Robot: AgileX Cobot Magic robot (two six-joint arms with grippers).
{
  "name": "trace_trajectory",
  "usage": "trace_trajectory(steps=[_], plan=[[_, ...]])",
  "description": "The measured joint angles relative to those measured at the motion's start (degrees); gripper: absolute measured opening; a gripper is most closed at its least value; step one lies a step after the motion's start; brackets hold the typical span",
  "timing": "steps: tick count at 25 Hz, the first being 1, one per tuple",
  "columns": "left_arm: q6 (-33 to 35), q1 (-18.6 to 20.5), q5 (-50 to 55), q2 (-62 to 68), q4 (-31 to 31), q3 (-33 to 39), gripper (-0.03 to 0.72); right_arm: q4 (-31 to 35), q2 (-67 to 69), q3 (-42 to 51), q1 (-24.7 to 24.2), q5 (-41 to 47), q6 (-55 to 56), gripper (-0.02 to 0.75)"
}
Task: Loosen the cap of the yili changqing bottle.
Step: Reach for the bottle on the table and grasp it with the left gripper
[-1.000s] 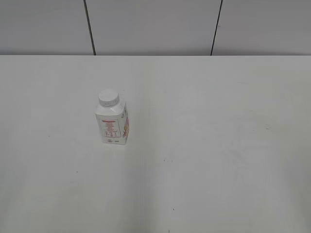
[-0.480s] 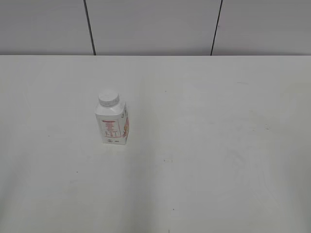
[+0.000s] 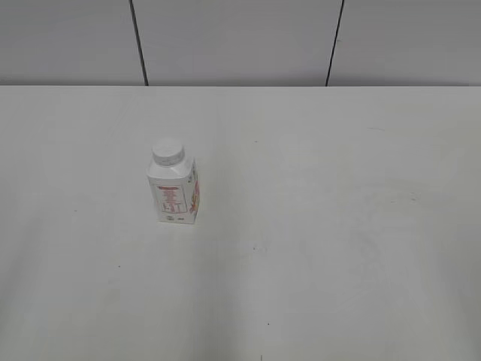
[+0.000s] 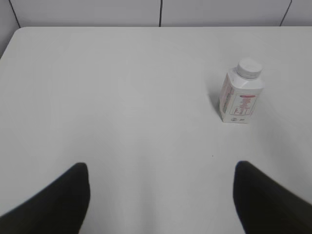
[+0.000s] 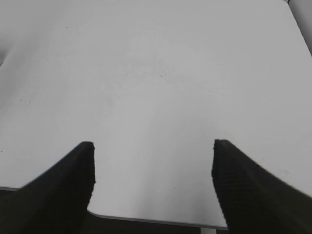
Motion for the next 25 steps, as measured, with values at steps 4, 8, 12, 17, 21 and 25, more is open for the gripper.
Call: trace_trajectory(steps=[4, 8, 12, 17, 21, 25], plan=[[0.0, 0.0, -13.62, 0.0, 1.85, 1.29, 0.556, 0.0, 0.0, 0.0, 0.0, 0.0, 0.0, 0.586], [0.0, 0.0, -29.19, 2.25, 2.46, 5.8, 0.556, 0.0, 0.0, 0.0, 0.0, 0.0, 0.0, 0.586], [0.0, 0.0, -41.18, 6.93, 2.52, 10.14, 0.556, 0.0, 0.0, 0.0, 0.0, 0.0, 0.0, 0.586], [0.0, 0.0, -50.97, 13.91, 2.57, 11.94, 0.556, 0.0, 0.0, 0.0, 0.0, 0.0, 0.0, 0.586], [0.0, 0.0, -57.88, 20.51, 3.07, 12.04, 0.556, 0.0, 0.0, 0.0, 0.0, 0.0, 0.05, 0.586], [0.0, 0.0, -63.69, 28.23, 3.01, 12.04, 0.556, 0.0, 0.0, 0.0, 0.0, 0.0, 0.05, 0.586]])
